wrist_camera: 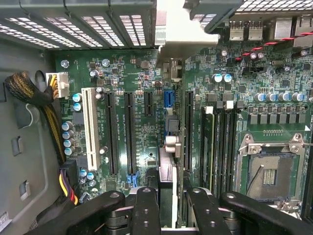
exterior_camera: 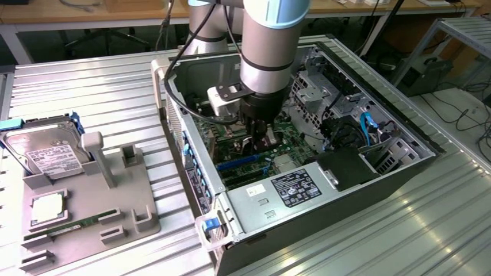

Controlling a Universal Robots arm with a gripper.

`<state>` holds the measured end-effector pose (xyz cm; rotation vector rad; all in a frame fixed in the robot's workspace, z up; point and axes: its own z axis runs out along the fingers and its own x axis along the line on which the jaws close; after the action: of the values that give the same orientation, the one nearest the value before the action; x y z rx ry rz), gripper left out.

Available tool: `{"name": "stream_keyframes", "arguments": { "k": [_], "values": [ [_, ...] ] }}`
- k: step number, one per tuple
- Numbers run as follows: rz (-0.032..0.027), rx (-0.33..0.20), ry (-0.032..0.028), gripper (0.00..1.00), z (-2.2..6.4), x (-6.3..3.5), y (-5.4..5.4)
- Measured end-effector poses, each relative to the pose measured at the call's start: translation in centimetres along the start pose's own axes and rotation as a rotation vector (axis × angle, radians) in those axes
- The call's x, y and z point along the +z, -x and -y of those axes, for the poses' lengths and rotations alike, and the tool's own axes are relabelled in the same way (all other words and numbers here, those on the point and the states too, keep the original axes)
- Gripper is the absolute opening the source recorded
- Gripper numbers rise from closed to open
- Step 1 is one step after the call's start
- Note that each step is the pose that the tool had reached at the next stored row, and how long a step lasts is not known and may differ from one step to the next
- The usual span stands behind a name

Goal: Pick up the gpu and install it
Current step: 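Insert the gpu into the slot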

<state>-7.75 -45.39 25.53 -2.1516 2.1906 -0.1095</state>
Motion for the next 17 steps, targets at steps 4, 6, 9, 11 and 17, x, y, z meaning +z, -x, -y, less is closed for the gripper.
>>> {"name": "stream_keyframes", "arguments": {
  "k": [4,6,9,11,17],
  "values": [
    [-0.0004,0.0,0.0002,0.27,-0.12,0.21,-0.01],
    [-0.0002,0.0,0.0001,0.27,-0.12,0.24,-0.07],
    [-0.0002,0.0,0.0001,0.27,-0.23,0.23,-0.21],
    [0.003,0.0,0.0001,0.27,-0.29,0.24,-0.36],
    [0.036,0.004,0.0008,0.27,-0.38,0.25,-0.45]
  ]
}}
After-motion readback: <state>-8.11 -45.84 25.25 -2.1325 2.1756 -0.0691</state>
